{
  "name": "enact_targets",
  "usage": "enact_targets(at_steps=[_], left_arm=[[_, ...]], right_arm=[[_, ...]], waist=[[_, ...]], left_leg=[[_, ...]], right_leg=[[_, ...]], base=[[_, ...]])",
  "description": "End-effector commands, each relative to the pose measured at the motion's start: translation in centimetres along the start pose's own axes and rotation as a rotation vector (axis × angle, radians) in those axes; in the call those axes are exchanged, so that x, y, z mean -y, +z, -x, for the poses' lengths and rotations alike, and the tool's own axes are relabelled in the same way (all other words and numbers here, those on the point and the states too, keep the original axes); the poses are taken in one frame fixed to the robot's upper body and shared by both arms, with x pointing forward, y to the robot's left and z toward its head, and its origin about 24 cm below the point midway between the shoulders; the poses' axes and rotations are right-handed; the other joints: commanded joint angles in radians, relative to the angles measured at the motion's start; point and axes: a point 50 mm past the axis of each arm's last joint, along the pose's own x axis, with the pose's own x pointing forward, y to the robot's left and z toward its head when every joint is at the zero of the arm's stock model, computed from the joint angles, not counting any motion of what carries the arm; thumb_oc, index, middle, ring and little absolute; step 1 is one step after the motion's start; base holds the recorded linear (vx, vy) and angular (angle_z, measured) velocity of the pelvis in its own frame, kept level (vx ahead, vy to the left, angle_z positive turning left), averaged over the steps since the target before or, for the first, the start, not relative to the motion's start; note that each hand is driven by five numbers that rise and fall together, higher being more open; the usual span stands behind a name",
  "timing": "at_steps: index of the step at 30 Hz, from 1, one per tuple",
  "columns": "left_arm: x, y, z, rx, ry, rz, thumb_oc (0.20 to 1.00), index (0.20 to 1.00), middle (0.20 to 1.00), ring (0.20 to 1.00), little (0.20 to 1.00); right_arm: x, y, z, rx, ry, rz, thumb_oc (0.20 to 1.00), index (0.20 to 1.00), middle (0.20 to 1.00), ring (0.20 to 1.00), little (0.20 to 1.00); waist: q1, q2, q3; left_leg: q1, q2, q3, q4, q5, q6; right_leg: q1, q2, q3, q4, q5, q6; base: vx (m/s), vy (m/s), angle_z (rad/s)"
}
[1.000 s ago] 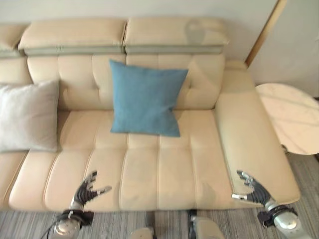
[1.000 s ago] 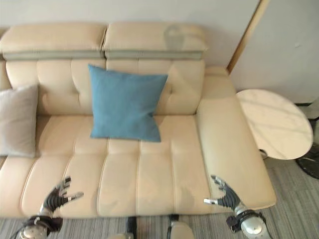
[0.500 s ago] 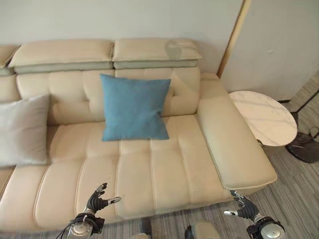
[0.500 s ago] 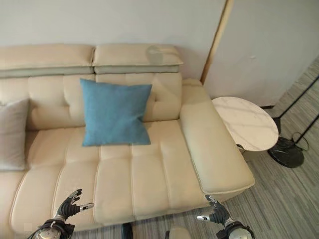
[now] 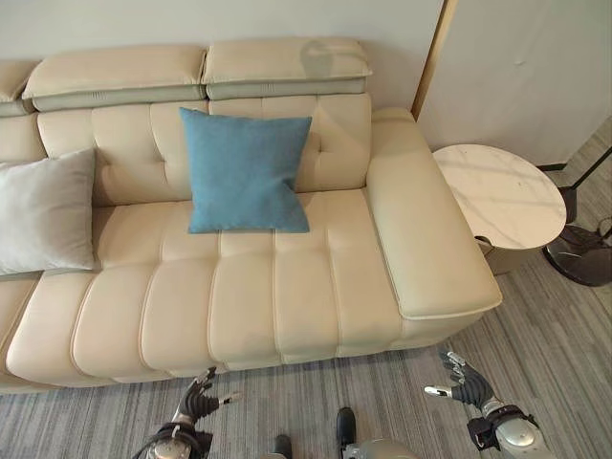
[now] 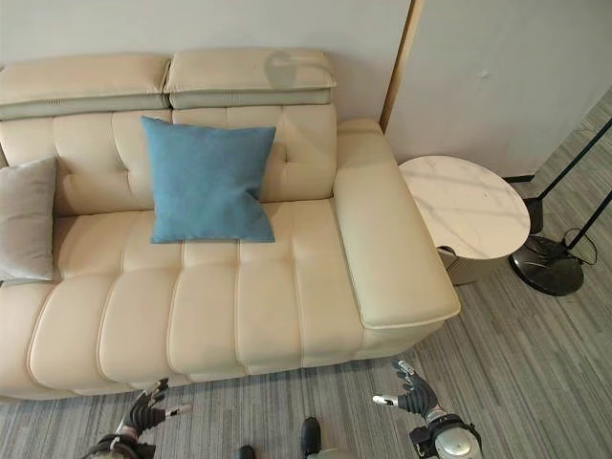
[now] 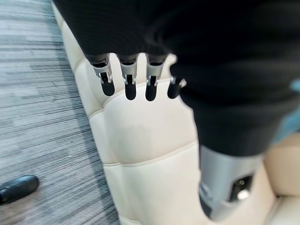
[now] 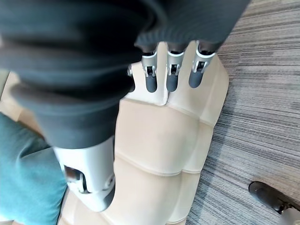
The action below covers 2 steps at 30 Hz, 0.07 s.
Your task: Pick up all the scattered cushions and arrange them neatly on the sofa.
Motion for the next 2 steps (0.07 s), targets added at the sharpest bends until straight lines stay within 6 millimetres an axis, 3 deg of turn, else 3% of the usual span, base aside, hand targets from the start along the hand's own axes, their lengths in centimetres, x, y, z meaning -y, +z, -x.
enact_targets(at_steps=[1, 2], left_arm=[[-2.46, 0.00, 0.54, 0.029, 0.063, -0.071, 1.000, 1.000, 1.000, 1.000, 1.000], [-2.84, 0.18, 0.55, 0.037, 0.086, -0.060, 1.000, 1.000, 1.000, 1.000, 1.000]], right_arm=[[-0.19, 0.10, -0.07, 0.021, -0.018, -0.028, 1.000, 1.000, 1.000, 1.000, 1.000], [-0.35, -0.72, 0.02, -0.018, -0.033, -0.054, 1.000, 1.000, 1.000, 1.000, 1.000]], waist=[[0.013, -0.050, -0.044], [0.018, -0.049, -0.055]], left_leg=[[-0.067, -0.036, -0.005, 0.056, -0.058, 0.015], [-0.043, -0.039, -0.007, 0.026, -0.055, 0.018]], right_leg=[[0.055, -0.059, 0.030, 0.067, -0.143, 0.122], [0.064, -0.060, 0.029, 0.064, -0.138, 0.126]], base=[[0.05, 0.088, 0.12], [0.06, 0.099, 0.10]])
